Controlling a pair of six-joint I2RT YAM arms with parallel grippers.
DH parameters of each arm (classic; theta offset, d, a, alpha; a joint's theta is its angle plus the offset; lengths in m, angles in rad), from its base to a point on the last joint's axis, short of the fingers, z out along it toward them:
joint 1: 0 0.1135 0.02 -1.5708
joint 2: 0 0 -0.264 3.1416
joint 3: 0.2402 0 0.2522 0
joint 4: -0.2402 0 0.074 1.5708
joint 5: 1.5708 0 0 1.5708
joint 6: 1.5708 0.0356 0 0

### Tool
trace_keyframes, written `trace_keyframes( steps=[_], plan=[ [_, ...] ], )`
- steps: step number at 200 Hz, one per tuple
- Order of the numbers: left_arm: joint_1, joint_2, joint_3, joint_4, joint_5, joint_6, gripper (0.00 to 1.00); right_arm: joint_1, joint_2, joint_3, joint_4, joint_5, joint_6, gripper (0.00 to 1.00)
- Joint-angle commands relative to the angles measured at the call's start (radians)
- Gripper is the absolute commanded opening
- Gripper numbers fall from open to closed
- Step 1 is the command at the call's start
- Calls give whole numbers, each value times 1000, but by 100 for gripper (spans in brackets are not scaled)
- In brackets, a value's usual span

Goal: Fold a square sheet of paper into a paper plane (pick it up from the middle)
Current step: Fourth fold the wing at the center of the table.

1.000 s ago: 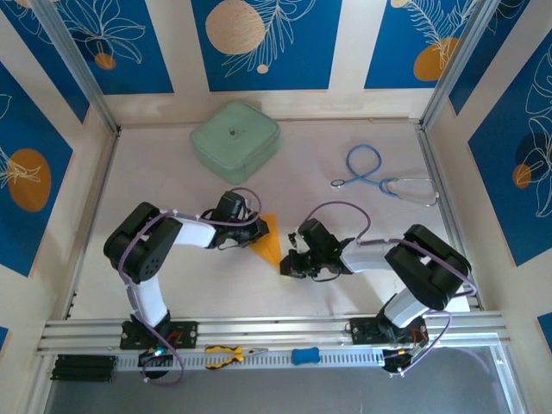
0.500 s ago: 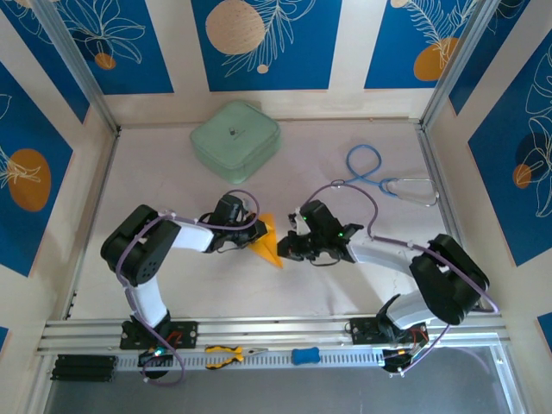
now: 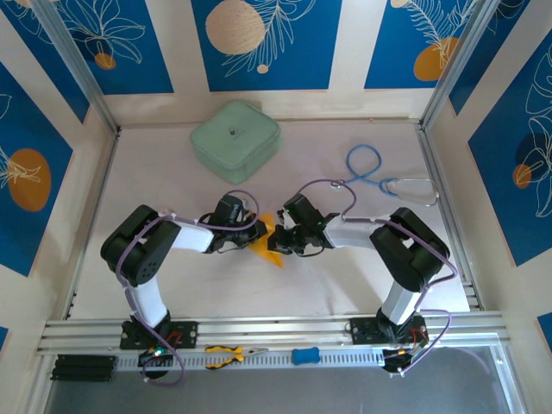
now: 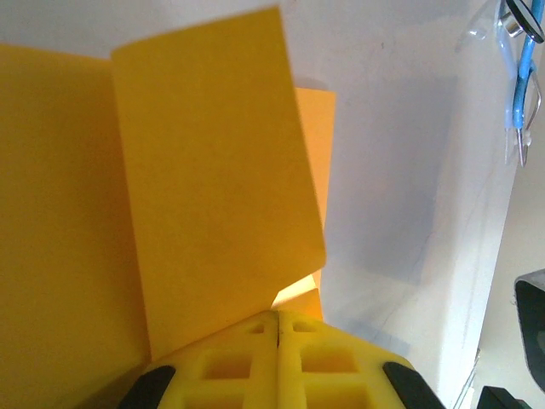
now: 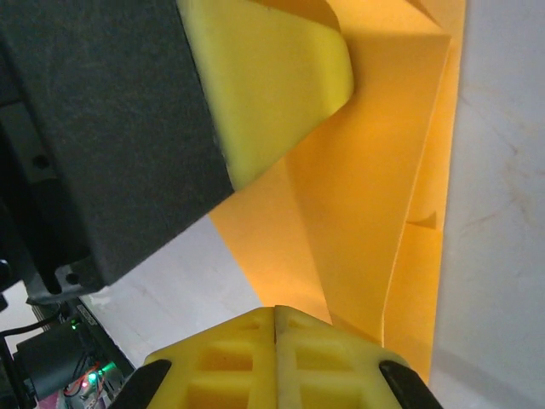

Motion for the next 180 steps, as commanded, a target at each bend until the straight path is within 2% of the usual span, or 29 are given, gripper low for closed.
trace_keyframes(
  steps=[1,41,94,180],
  plan=[
    [-6,24,-36,-120,-59,15,0,-11,22,34,3,11,-19,7],
    [-6,23,-33,-121,-58,15,0,-8,78,26,-17,-15,-28,7],
    [-6,-4,-21,-149,-68,41,0,-5,89,-75,-16,-27,-34,7],
    [-9,-160,28,-255,-39,161,1,-24,101,-122,48,-62,-22,6]
  ],
)
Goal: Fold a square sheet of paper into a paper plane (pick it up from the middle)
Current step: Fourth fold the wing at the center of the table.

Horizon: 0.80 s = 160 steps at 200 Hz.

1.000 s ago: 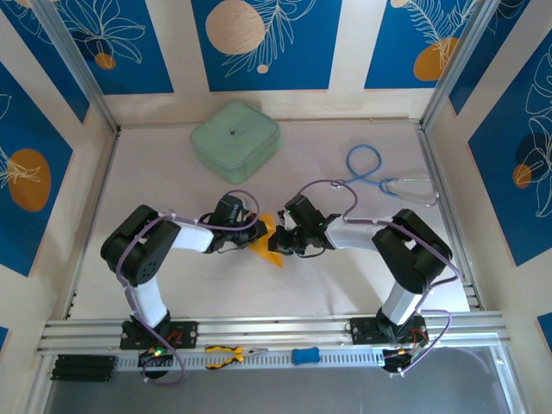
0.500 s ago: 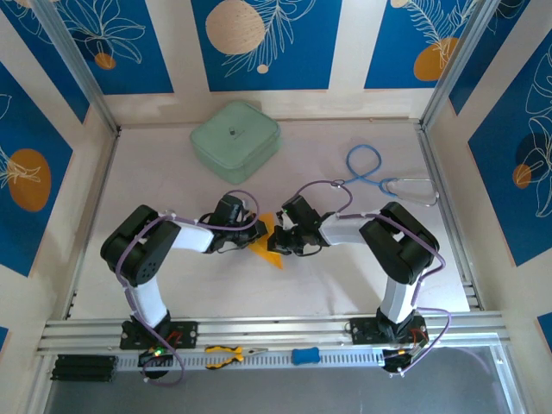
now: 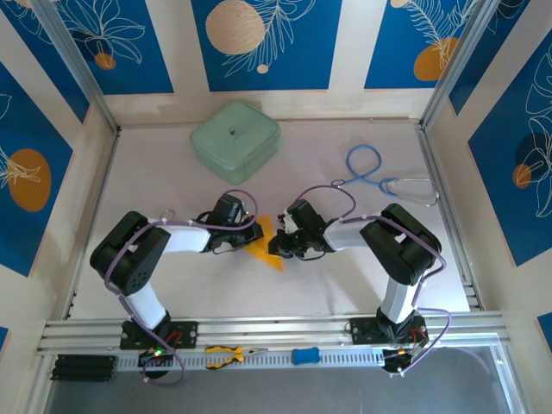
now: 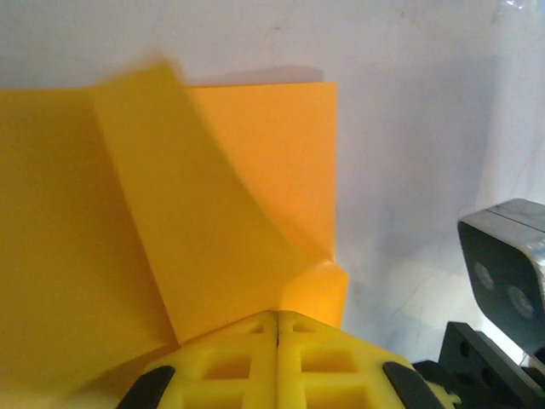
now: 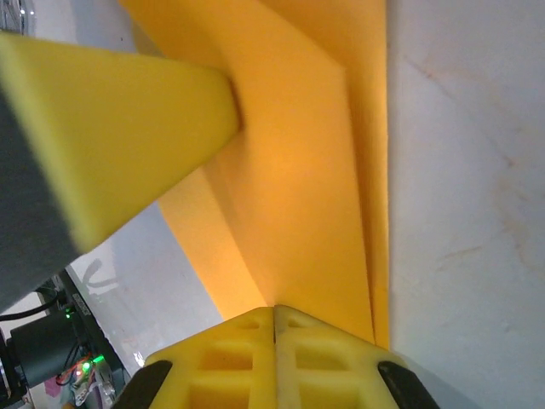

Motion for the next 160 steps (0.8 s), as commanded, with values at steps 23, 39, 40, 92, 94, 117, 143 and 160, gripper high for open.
trace_keyframes(
  steps=[23,39,40,92,94,117,143,160],
  plan=[
    [-14,-58,7,-58,59,60,0,-8,35,-50,-105,11,1,5],
    [-34,-32,8,-47,87,53,0,-10,35,-52,-105,11,1,5],
    [-35,-32,8,-45,89,53,0,-10,35,-52,-105,11,1,5],
    [-56,81,34,-72,82,42,0,-11,38,-52,-105,11,2,4],
    [-56,83,35,-77,78,42,0,-12,39,-52,-105,11,2,4],
    [-39,98,33,-99,45,53,0,-12,44,-52,-114,11,1,3],
    [2,103,29,-93,43,72,0,-12,47,-65,-118,17,0,3],
    [32,102,25,-81,40,80,0,-11,47,-74,-118,17,1,3]
  ],
)
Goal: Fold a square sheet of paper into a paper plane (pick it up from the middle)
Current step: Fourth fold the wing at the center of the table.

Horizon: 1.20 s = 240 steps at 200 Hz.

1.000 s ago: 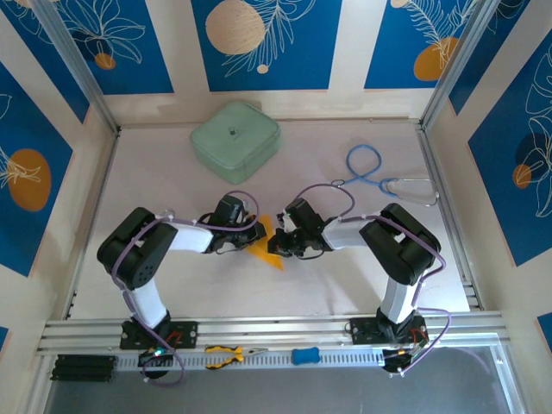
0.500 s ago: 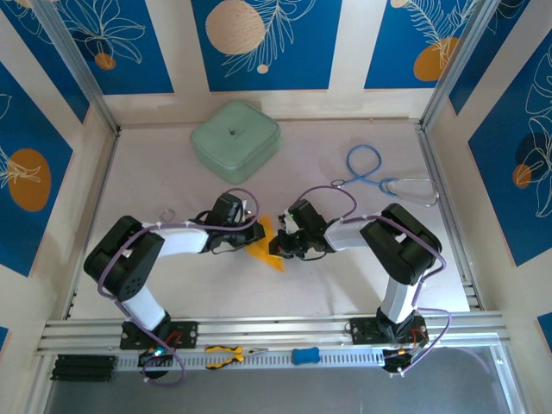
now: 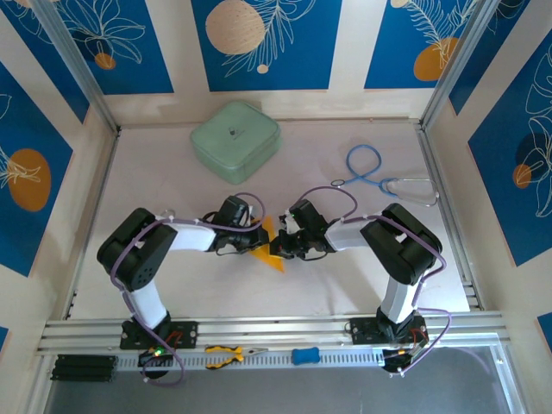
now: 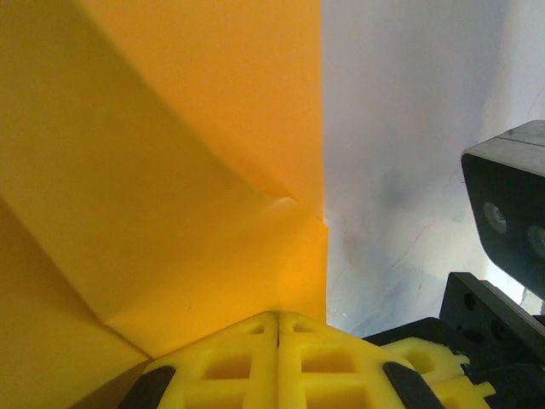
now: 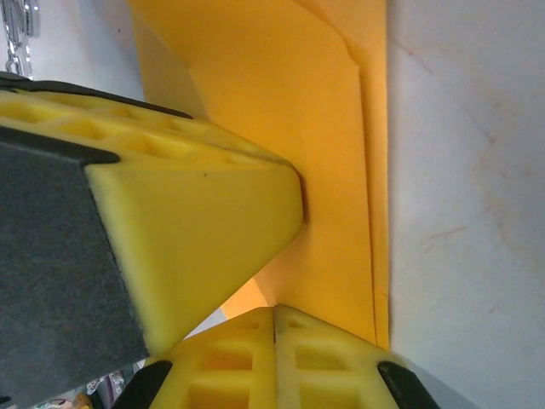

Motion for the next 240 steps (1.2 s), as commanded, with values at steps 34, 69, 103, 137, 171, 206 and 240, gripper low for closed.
trace_keyframes(
  steps=[34,69,103,137,171,206,240],
  plan=[
    [99,53,26,-54,-42,51,0,2,41,-85,-117,50,-1,3],
    [140,68,60,-68,-42,61,0,3,36,-98,-117,43,-3,3],
    [185,80,90,-103,-53,75,0,3,30,-107,-115,39,-6,3],
    [221,92,122,-170,-86,101,0,3,28,-109,-116,35,-11,3],
    [256,97,116,-174,-88,112,0,3,25,-108,-115,32,-13,3],
    [267,99,128,-189,-99,114,0,0,32,-103,-117,21,-23,3],
    [270,99,151,-222,-129,115,0,-1,32,-101,-117,13,-28,3]
  ],
)
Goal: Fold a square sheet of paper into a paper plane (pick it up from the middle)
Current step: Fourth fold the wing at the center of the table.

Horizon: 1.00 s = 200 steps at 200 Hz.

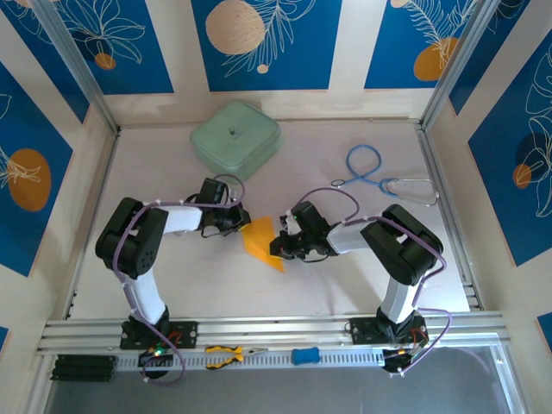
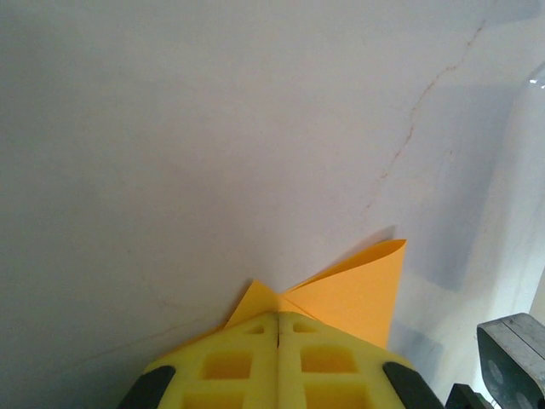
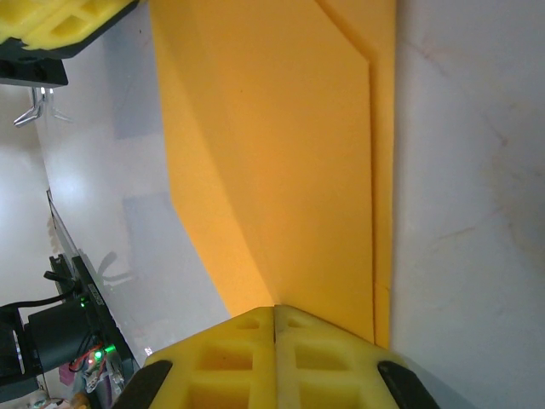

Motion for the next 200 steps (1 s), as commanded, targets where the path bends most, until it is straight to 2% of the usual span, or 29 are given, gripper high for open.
trace_keyframes(
  steps=[1,93,155,177,200],
  plan=[
    [45,38,21,-75,-161,24,0,0,39,-56,-201,18,-25,3],
    [54,-9,77,-157,-201,44,0,-3,38,-48,-208,7,-41,3],
    [29,-180,37,-191,-221,77,0,-5,46,-24,-224,7,-48,3],
    [-11,-232,5,-149,-167,88,0,-6,43,-19,-228,12,-46,3],
    [-79,-210,-10,-88,-66,82,0,-7,46,-17,-231,13,-43,3]
  ],
)
